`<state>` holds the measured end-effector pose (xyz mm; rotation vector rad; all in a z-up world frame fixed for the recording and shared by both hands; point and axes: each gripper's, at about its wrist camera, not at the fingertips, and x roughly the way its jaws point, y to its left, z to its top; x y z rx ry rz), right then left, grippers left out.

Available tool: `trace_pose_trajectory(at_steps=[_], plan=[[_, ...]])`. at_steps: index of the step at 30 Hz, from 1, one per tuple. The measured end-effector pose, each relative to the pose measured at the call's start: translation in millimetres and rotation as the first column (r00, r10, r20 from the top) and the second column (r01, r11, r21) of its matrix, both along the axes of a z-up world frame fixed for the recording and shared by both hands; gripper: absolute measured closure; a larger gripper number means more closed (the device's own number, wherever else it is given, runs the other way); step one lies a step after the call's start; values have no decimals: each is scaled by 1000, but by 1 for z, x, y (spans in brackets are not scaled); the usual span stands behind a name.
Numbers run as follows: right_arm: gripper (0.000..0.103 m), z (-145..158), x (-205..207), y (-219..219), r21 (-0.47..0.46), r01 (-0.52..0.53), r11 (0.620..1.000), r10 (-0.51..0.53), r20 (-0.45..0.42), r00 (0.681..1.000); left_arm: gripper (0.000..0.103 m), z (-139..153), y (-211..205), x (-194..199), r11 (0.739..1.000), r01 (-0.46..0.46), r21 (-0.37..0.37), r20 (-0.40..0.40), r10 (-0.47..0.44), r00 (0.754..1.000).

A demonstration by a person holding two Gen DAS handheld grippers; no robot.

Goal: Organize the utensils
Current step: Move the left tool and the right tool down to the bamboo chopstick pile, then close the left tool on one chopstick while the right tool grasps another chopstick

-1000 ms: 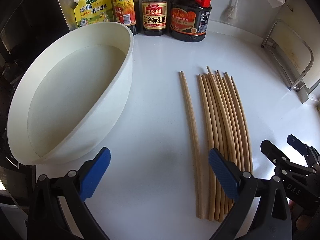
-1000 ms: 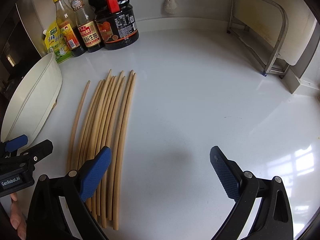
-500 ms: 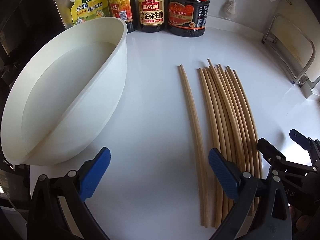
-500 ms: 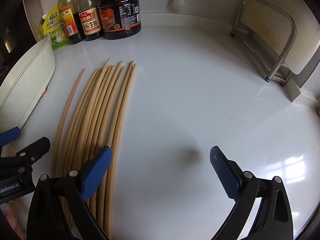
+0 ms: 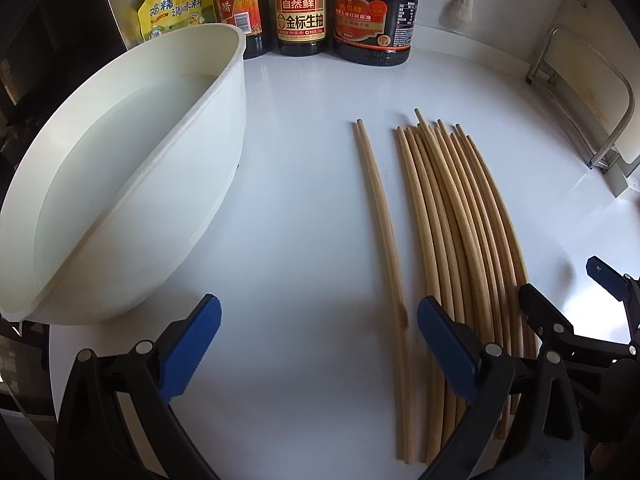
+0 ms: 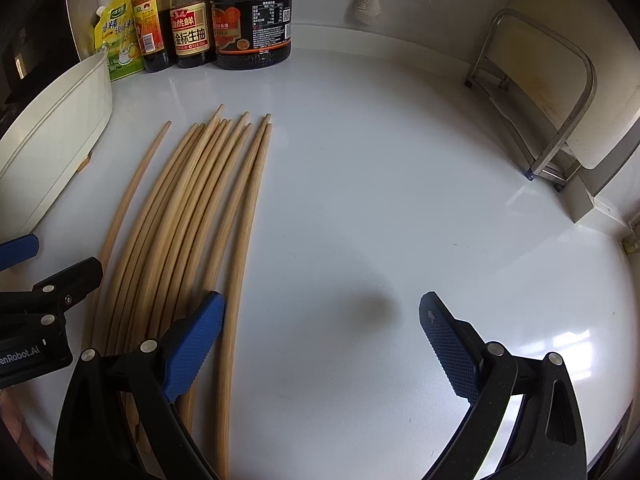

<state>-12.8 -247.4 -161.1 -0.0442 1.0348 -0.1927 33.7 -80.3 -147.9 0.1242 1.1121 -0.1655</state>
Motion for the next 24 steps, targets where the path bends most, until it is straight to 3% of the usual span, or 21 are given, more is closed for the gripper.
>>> trace_pose_trajectory(at_steps=[13,16,17,19,21,23,24], plan=[[9,1,-4,-11,-7,7,1000,-6,36,999,6,-5,-5,3,998,-34,49,17,33,999],[17,2,-3,-9,-18,-12,1000,13,57,998,9,-4,-8,8,999,-37,40,26,35,999],[21,2,-2,-7,-24,-23,999,24,62,998,12,-3,-9,8,999,-33,37,34,32,999],[28,3,-1,-3,-30,-43,999,44,67,997,29,0,-12,6,999,-22,36,55,20,998],[38,3,-2,0,-16,-65,998,66,67,996,37,1,-15,3,999,-4,32,66,2,998],[54,3,-3,4,-3,-91,996,91,66,994,50,2,-15,2,1000,8,-13,52,-8,999],[59,4,-3,6,11,-107,994,106,65,992,62,3,-15,1,1000,13,-27,48,-11,999]])
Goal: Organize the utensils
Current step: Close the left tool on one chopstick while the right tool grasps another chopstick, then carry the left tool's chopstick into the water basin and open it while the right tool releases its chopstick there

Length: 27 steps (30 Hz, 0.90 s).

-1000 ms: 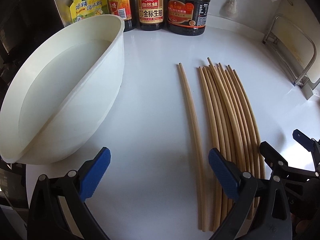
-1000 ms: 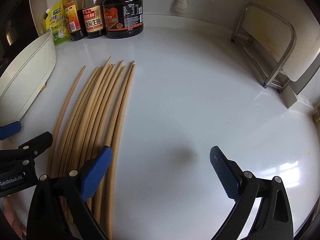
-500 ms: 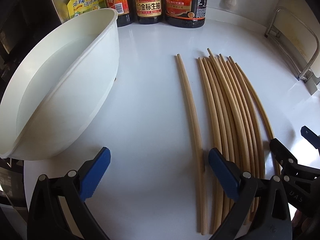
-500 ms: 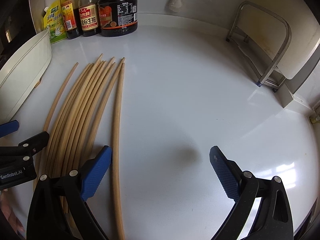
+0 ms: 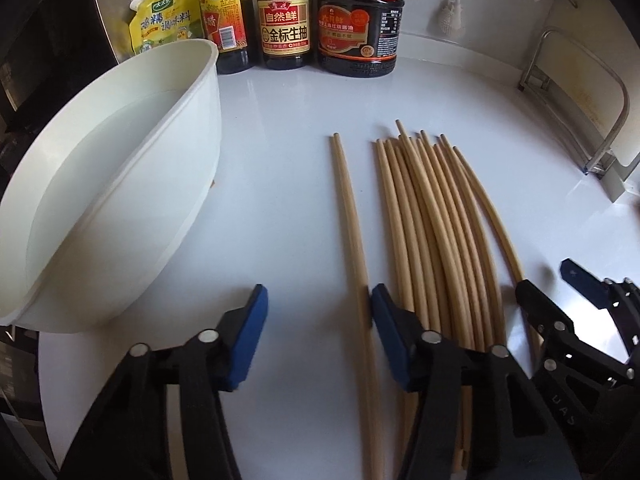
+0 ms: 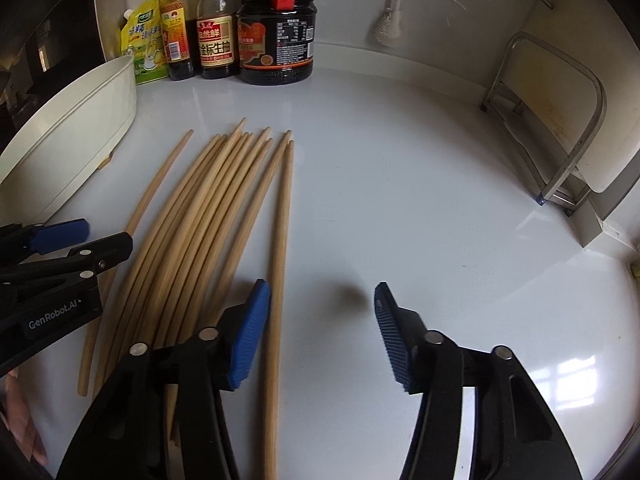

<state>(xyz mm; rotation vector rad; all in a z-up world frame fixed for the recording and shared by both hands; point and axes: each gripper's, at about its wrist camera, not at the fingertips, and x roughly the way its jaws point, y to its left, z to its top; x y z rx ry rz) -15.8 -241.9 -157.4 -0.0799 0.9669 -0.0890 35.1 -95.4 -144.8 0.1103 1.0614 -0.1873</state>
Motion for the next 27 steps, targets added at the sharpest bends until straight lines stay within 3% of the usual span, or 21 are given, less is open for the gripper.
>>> trace_pose_trajectory(at_steps=[1,3,4,10,14,20,27], plan=[[71,1,0,2,19,-16,1000,16,-5,1000,78,1,-2,-1,1000,8,2,0,-8,1000],[91,2,2,5,35,-32,999,33,-14,999,95,1,-5,-1,999,33,-5,-14,-34,999],[97,3,3,7,22,-32,999,32,-18,999,96,1,-6,-1,999,40,-1,-19,-40,999],[97,7,3,-7,144,11,989,-5,-42,999,96,2,-4,-1,997,66,-37,-72,-68,995],[97,22,-2,-13,178,45,983,-41,-31,999,96,14,-2,-4,994,94,-58,-80,-98,992],[97,63,-3,-7,219,74,973,-74,-8,997,96,56,9,-4,986,135,-98,-50,-140,989],[97,110,15,38,272,38,962,-53,49,997,96,110,53,13,983,139,-116,27,-137,990]])
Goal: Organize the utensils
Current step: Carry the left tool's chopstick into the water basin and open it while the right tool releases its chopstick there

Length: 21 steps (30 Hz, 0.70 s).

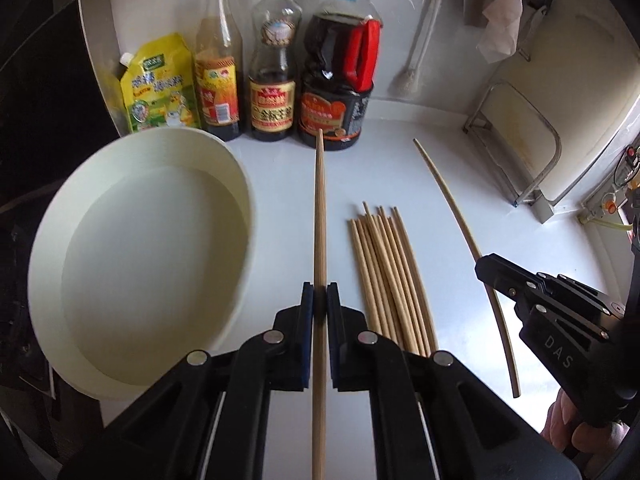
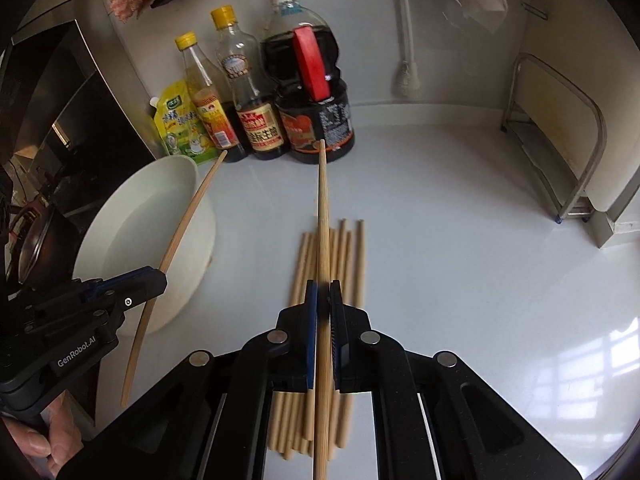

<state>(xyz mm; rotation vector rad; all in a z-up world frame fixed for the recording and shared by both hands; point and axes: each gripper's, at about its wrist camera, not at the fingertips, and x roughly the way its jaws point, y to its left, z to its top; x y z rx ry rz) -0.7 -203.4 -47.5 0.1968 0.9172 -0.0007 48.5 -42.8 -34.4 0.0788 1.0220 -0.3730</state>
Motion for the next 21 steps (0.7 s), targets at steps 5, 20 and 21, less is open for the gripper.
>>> trace_pose_trajectory(at_steps=[5,20,21], plan=[[97,10,36,60,50,-78,996,77,19,997,96,16,57,27,997,-65,30,44,64,997],[97,-30,136,189,112,-227,967,238,-90,967,95,-20,160,97,980,-191,50,-4,191,982],[97,-34,139,190,119,-221,968,234,-102,967,95,-24,162,99,981,-188,54,-12,189,982]])
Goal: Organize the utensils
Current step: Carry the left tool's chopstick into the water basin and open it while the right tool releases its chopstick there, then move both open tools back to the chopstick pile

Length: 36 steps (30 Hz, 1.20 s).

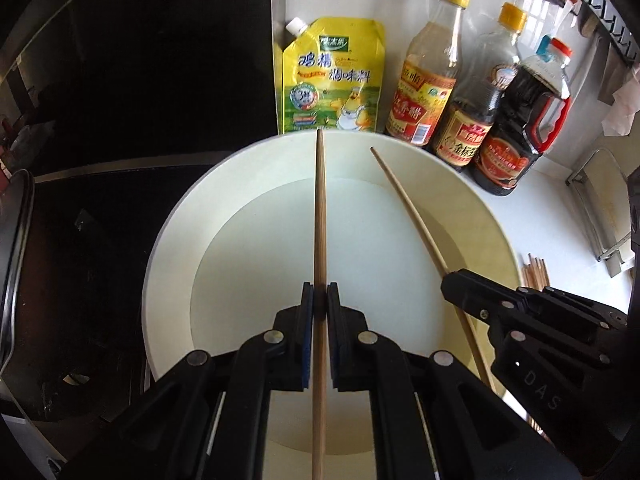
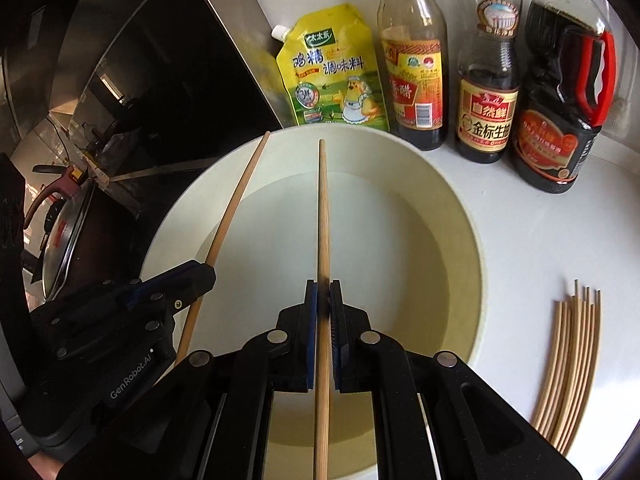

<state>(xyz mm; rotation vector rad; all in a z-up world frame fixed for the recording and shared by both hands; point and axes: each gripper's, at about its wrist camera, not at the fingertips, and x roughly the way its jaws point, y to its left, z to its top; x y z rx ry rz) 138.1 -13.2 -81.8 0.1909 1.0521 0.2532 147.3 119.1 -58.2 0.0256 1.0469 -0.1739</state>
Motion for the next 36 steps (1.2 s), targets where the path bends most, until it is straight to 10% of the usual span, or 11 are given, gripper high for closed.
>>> trace_pose_trajectory(at_steps=[8,15,36], plan=[[97,-14,12,-1,-25,25,999,-26,-37,999,95,-25,7,11,1000,6,6,-54,-6,999],[79,-3,-1,-9,-44,48,998,-48,7,999,59,-20,17,5,1000,-19,-6,-31,19,999],[78,27,-71,-50,-28,146,989,-145,45,988,50,10,-10,-44,997,68,-20,-6,-68,998]])
